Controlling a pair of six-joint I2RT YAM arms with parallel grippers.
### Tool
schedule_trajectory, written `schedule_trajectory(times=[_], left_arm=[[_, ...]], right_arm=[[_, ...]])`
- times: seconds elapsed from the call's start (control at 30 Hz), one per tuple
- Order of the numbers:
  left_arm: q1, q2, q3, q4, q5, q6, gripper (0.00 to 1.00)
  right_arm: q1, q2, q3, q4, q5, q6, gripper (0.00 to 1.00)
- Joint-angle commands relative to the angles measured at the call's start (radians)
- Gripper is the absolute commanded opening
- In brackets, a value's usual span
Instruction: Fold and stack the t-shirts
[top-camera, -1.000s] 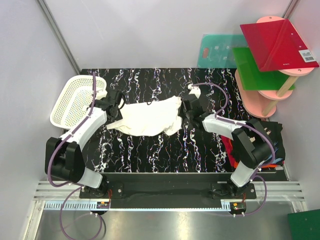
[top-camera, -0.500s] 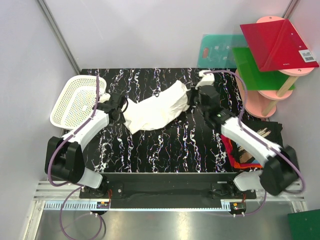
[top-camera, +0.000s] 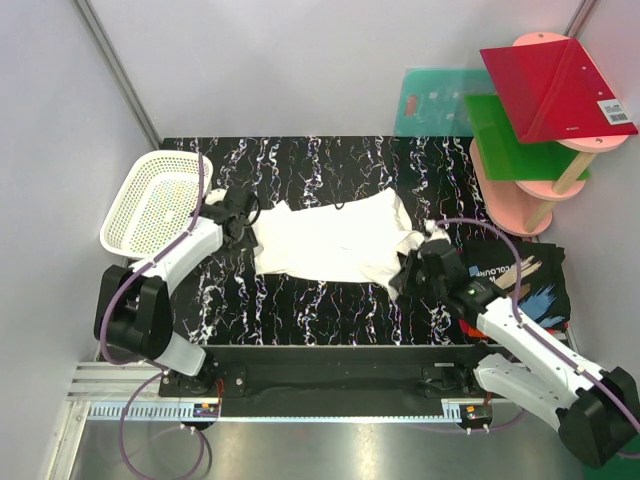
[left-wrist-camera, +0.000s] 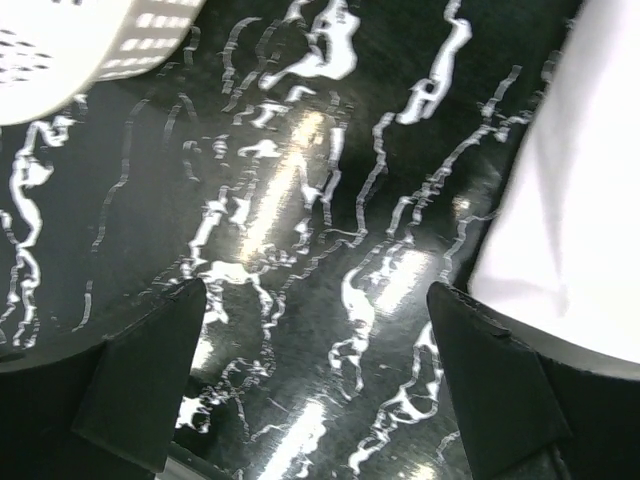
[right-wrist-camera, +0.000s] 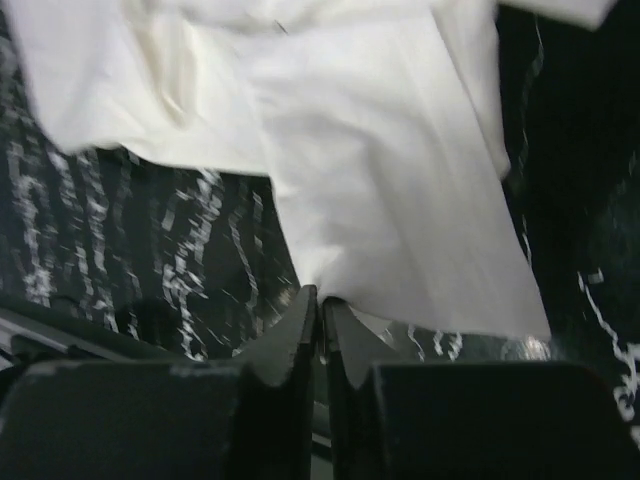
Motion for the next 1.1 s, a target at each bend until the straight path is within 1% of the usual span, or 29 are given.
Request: schedule_trajectory(times=[0.0, 0.03, 0.07, 0.1, 0.13, 0.17, 0.2, 0.23, 0.33, 0.37, 0.4, 0.43, 0.47, 0.57, 0.7, 0.77, 0.8, 0.83, 0.87, 0.9, 1.0, 1.07], left_arm=[[-0.027, 0.020, 0.093, 0.053, 0.062, 0.000, 0.99], [-0.033, 0.021, 0.122, 0.062, 0.091, 0.008, 0.99], [-0.042, 0.024, 0.139, 0.071, 0.102, 0.014, 0.99], [-0.066, 0.026, 0.156, 0.078, 0.114, 0.026, 0.99], [-0.082, 0.026, 0.191, 0.084, 0.134, 0.036, 0.99], [-0.096, 0.032, 0.208, 0.097, 0.145, 0.046, 0.99], [-0.131, 0.036, 0.225, 0.102, 0.154, 0.065, 0.99], [-0.149, 0.047, 0.262, 0.105, 0.170, 0.075, 0.99], [-0.221, 0.119, 0.334, 0.102, 0.196, 0.121, 0.90], [-0.238, 0.168, 0.346, 0.101, 0.202, 0.128, 0.87], [-0.267, 0.197, 0.360, 0.096, 0.209, 0.141, 0.80], [-0.281, 0.226, 0.384, 0.093, 0.220, 0.145, 0.78], [-0.295, 0.280, 0.394, 0.081, 0.219, 0.146, 0.77], [-0.340, 0.372, 0.423, 0.049, 0.182, 0.123, 0.81], [-0.354, 0.424, 0.415, 0.044, 0.167, 0.085, 0.79], [-0.354, 0.440, 0.409, 0.041, 0.154, 0.079, 0.67], [-0.354, 0.443, 0.409, 0.041, 0.151, 0.082, 0.56], [-0.354, 0.452, 0.411, 0.039, 0.148, 0.083, 0.43], [-0.354, 0.457, 0.412, 0.038, 0.145, 0.086, 0.15], [-0.354, 0.460, 0.415, 0.033, 0.136, 0.088, 0.01], [-0.354, 0.446, 0.411, 0.004, 0.098, 0.059, 0.00], [-0.354, 0.389, 0.377, -0.002, 0.049, 0.040, 0.00]], right_arm=[[0.000, 0.006, -0.098, -0.139, -0.062, 0.092, 0.20], [-0.001, 0.000, -0.104, -0.139, -0.067, 0.088, 0.43], [0.002, -0.011, -0.109, -0.139, -0.062, 0.088, 0.48], [0.000, -0.040, -0.112, -0.135, -0.050, 0.088, 0.58], [-0.001, -0.060, -0.109, -0.133, -0.024, 0.085, 0.71], [0.000, -0.082, -0.103, -0.133, -0.010, 0.083, 0.78], [0.000, -0.118, -0.098, -0.133, -0.007, 0.080, 0.81], [0.000, -0.134, -0.092, -0.135, 0.043, 0.075, 0.83], [0.000, -0.168, -0.066, -0.138, 0.085, 0.048, 0.83], [0.000, -0.171, -0.057, -0.138, 0.094, 0.045, 0.83], [0.000, -0.168, -0.052, -0.139, 0.100, 0.040, 0.83], [0.000, -0.163, -0.049, -0.138, 0.109, 0.034, 0.82], [0.000, -0.160, -0.045, -0.138, 0.113, 0.029, 0.82], [-0.001, -0.140, -0.043, -0.136, 0.120, 0.022, 0.82], [0.000, -0.152, -0.058, -0.132, 0.126, 0.019, 0.82], [-0.001, -0.163, -0.067, -0.133, 0.132, 0.017, 0.82], [0.000, -0.172, -0.069, -0.132, 0.134, 0.016, 0.82], [0.000, -0.177, -0.072, -0.132, 0.139, 0.014, 0.81], [0.002, -0.178, -0.074, -0.133, 0.142, 0.012, 0.81], [0.000, -0.181, -0.074, -0.132, 0.143, 0.008, 0.81], [0.000, -0.183, -0.072, -0.132, 0.143, 0.003, 0.81], [0.000, -0.183, -0.071, -0.132, 0.145, 0.002, 0.81]])
